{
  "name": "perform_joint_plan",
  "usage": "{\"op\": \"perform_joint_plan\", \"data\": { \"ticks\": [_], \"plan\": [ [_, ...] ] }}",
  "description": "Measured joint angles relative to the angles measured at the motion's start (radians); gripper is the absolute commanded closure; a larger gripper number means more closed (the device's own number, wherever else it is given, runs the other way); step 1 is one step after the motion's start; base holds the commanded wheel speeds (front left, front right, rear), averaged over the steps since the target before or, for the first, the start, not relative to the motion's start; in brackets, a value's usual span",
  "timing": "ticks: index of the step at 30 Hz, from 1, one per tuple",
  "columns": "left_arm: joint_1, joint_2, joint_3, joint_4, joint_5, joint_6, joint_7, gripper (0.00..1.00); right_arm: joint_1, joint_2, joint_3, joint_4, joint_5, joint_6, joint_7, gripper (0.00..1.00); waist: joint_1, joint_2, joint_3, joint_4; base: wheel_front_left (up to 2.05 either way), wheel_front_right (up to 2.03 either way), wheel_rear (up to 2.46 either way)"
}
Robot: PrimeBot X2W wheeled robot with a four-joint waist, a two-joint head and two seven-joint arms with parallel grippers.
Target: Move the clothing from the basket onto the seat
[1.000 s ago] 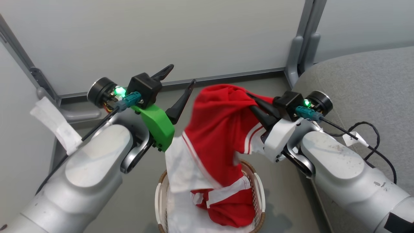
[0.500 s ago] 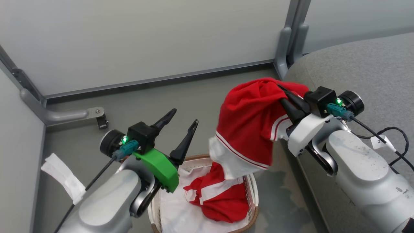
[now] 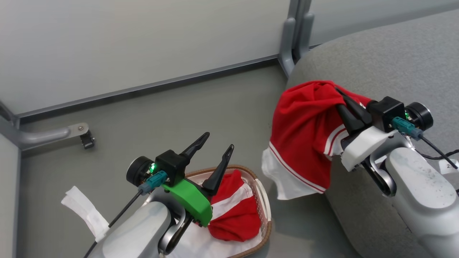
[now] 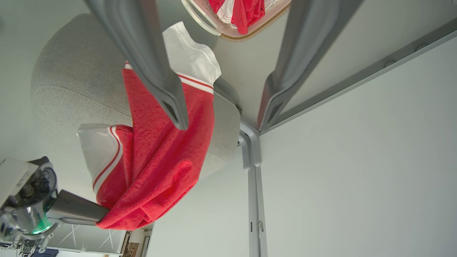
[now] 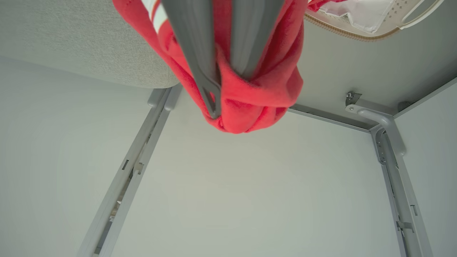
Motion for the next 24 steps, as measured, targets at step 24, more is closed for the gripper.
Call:
{"op": "perform_joint_plan", "data": {
  "ticks": [24],
  "plan": [
    [-0.027, -0.035, -0.014, -0.01, 0.09, -0.036, -0.002, 0.0, 0.158, 0.034, -0.188, -0.184, -0.126, 0.0, 0.009, 1.0, 0.0, 0.0, 0.132, -0.326, 0.0, 0.0, 0.0]
  ]
}}
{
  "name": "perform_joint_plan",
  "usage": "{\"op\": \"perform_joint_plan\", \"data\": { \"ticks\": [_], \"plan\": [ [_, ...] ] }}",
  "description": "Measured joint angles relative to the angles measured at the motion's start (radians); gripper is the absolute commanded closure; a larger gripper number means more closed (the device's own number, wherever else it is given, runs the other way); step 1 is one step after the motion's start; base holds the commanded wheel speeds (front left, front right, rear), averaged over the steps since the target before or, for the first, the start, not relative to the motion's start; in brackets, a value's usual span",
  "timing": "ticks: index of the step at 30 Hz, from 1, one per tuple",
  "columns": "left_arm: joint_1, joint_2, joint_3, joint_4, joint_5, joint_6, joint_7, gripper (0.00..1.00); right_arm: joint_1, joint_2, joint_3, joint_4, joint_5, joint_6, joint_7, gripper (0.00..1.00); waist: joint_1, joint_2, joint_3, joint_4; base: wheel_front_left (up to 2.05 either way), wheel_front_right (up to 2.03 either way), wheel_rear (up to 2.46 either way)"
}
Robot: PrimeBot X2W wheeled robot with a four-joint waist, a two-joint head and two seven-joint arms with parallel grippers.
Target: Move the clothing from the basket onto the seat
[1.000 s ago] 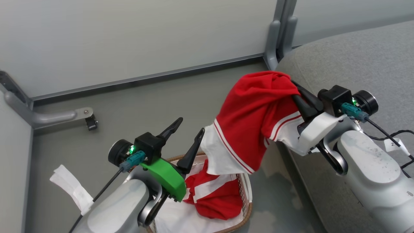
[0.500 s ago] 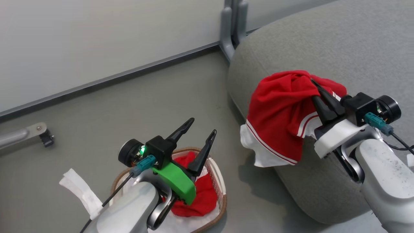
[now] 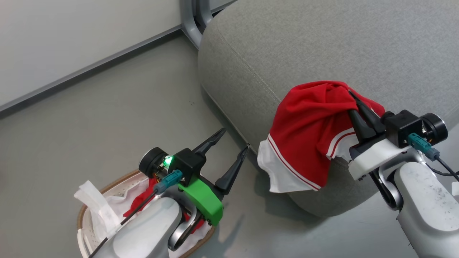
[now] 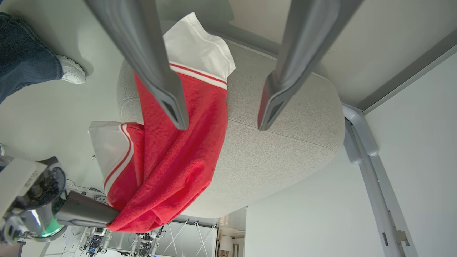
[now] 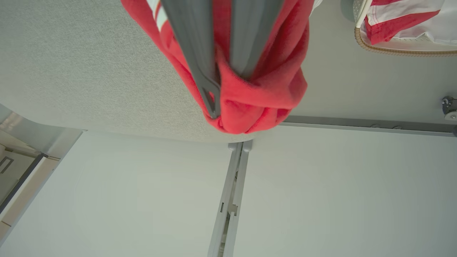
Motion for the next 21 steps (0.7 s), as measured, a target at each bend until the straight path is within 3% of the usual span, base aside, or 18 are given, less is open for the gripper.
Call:
{"op": "perform_joint_plan", "data": {
  "ticks": [8, 15, 21],
  "plan": [
    [-0.025, 0.006, -0.003, -0.007, 0.009, 0.0, 0.005, 0.0, -0.021, 0.031, -0.041, 0.04, -0.001, 0.0, -0.001, 1.0, 0.0, 0.0, 0.068, -0.001, 0.0, 0.0, 0.0],
    [-0.052, 0.026, -0.007, -0.021, 0.036, 0.016, 0.007, 0.0, -0.2, 0.045, -0.097, 0.114, 0.032, 0.0, -0.004, 1.0, 0.0, 0.0, 0.127, 0.046, 0.0, 0.0, 0.0],
    [-0.081, 0.042, -0.007, -0.046, 0.068, 0.036, 0.01, 0.0, -0.423, -0.035, -0.166, 0.188, 0.037, 0.0, 0.002, 1.0, 0.0, 0.0, 0.185, 0.105, 0.0, 0.0, 0.0]
  ]
}}
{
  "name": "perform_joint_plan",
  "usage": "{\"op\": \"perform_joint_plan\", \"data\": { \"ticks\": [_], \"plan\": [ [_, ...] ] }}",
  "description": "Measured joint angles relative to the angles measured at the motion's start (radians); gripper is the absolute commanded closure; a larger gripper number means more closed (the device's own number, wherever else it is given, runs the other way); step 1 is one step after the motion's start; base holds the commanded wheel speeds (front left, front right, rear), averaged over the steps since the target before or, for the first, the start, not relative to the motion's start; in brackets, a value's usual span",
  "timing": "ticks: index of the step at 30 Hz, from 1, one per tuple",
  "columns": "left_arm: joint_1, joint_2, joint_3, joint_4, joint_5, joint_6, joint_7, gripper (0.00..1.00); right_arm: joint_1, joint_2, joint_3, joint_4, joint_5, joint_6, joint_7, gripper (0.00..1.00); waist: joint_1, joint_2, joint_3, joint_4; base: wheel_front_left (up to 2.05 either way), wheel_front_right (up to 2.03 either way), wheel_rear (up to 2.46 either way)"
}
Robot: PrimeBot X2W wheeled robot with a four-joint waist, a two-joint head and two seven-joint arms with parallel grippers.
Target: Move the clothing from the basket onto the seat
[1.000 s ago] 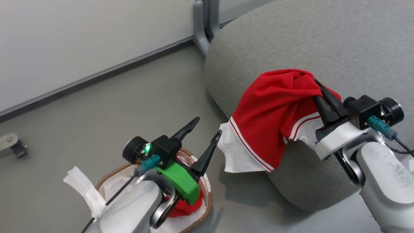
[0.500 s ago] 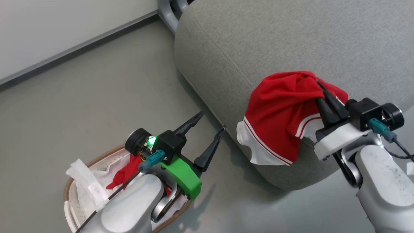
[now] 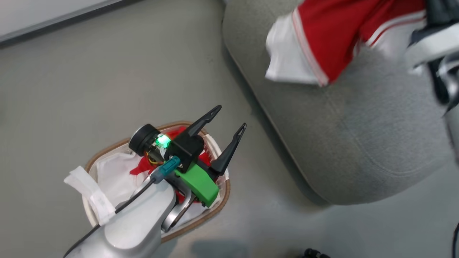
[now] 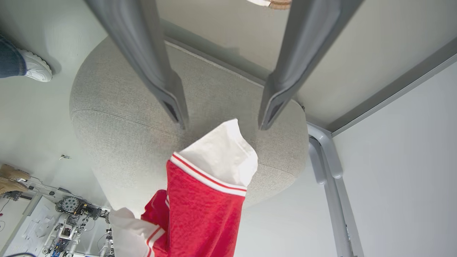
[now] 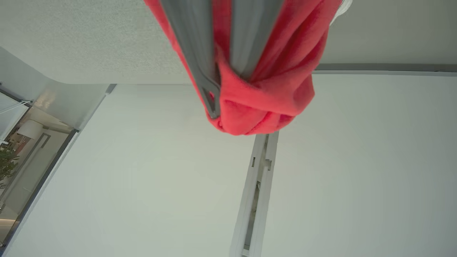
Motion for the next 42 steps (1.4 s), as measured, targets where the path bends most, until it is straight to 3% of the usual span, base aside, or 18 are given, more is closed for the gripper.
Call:
{"op": "perform_joint_plan", "data": {
  "ticks": [9, 13, 18, 26, 27, 29, 37, 42],
  "plan": [
    [-0.041, 0.008, -0.029, -0.04, 0.048, 0.016, 0.015, 0.0, -0.273, -0.21, -0.109, 0.142, -0.002, 0.0, 0.075, 1.0, 0.0001, 0.0, 0.091, 0.127, 0.0, 0.0, 0.0],
    [-0.06, 0.01, -0.039, -0.068, 0.069, 0.02, 0.02, 0.0, -0.291, -0.254, -0.168, 0.231, -0.025, 0.0, 0.086, 1.0, 0.0, 0.0, 0.137, 0.184, 0.0, 0.0, 0.0],
    [-0.083, 0.014, -0.048, -0.092, 0.084, 0.025, 0.023, 0.0, -0.284, -0.257, -0.235, 0.375, -0.077, 0.0, 0.057, 1.0, 0.0, 0.0, 0.203, 0.237, 0.0, 0.0, 0.0],
    [-0.09, 0.019, -0.046, -0.088, 0.089, 0.036, 0.022, 0.0, -0.221, -0.152, -0.291, 0.524, -0.134, 0.0, -0.002, 1.0, 0.0001, 0.0, 0.291, 0.286, 0.0, 0.0, 0.0],
    [-0.09, 0.019, -0.045, -0.087, 0.089, 0.036, 0.022, 0.0, -0.22, -0.15, -0.294, 0.526, -0.135, 0.0, -0.002, 0.73, 0.0001, -0.0001, 0.294, 0.286, 0.0, 0.0, 0.0],
    [-0.091, 0.02, -0.043, -0.082, 0.088, 0.036, 0.019, 0.0, -0.209, -0.134, -0.293, 0.521, -0.142, 0.0, -0.007, 0.0, 0.0001, 0.0, 0.298, 0.283, 0.0, 0.0, 0.0],
    [-0.089, 0.022, -0.023, -0.065, 0.071, 0.041, 0.006, 0.0, -0.109, -0.119, -0.28, 0.388, -0.131, 0.0, -0.01, 0.0, 0.0, 0.0, 0.253, 0.262, 0.0, 0.0, 0.0],
    [-0.065, 0.019, 0.004, -0.054, 0.053, 0.049, -0.003, 0.0, -0.031, -0.104, -0.218, 0.33, -0.134, 0.0, -0.01, 0.0, 0.0, 0.0, 0.195, 0.252, 0.0, 0.0, 0.0]
  ]
}}
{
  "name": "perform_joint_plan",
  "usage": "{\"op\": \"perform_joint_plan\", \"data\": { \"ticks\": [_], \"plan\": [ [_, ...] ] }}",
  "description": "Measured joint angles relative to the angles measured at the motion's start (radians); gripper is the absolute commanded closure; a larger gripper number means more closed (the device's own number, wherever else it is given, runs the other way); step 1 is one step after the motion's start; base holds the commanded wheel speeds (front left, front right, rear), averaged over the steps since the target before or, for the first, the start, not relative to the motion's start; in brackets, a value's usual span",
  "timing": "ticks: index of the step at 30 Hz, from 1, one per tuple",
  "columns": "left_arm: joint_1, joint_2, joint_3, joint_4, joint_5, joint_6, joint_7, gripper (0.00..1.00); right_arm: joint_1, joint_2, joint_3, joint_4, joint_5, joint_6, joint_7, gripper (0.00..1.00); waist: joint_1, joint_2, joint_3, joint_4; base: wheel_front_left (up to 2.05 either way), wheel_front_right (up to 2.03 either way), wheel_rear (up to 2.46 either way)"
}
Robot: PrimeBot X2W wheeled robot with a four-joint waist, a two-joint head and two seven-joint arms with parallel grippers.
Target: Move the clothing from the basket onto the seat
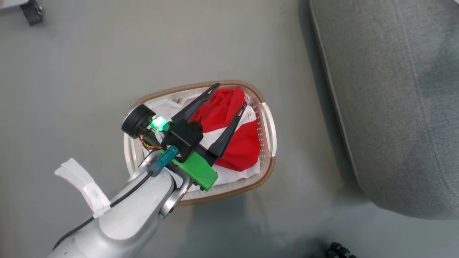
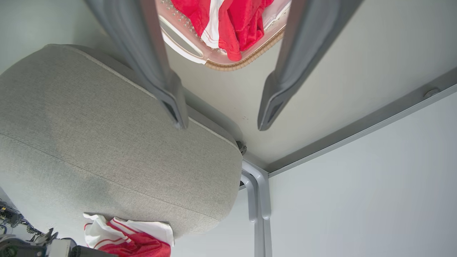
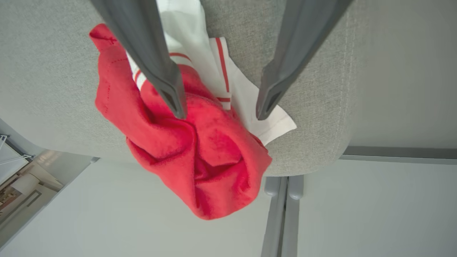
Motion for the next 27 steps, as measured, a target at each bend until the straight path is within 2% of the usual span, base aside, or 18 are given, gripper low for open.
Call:
{"op": "perform_joint_plan", "data": {
  "ticks": [6, 12, 20, 27],
  "plan": [
    [0.054, -0.008, 0.066, 0.001, -0.027, 0.014, -0.005, 0.0, 0.057, 0.012, 0.052, -0.072, -0.007, 0.0, 0.0, 0.0, -0.0001, 0.0, -0.088, -0.004, 0.0, 0.0, 0.0],
    [0.163, -0.03, 0.222, -0.032, -0.027, 0.049, -0.007, 0.0, 0.101, 0.057, 0.078, -0.139, -0.016, 0.0, 0.0, 0.0, -0.0001, 0.0, -0.189, 0.005, 0.0, 0.0, 0.0],
    [0.366, -0.059, 0.46, -0.049, 0.006, 0.066, -0.007, 0.0, 0.233, 0.176, 0.077, -0.243, -0.022, 0.0, 0.0, 0.0, -0.0002, 0.0, -0.325, 0.037, 0.0, 0.0, 0.0],
    [0.523, -0.105, 0.625, -0.071, 0.044, 0.052, -0.007, 0.0, 0.41, 0.294, 0.088, -0.35, -0.014, 0.0, 0.0, 0.0, -0.0002, 0.0, -0.417, 0.084, 0.0, 0.0, 0.0]
  ]
}}
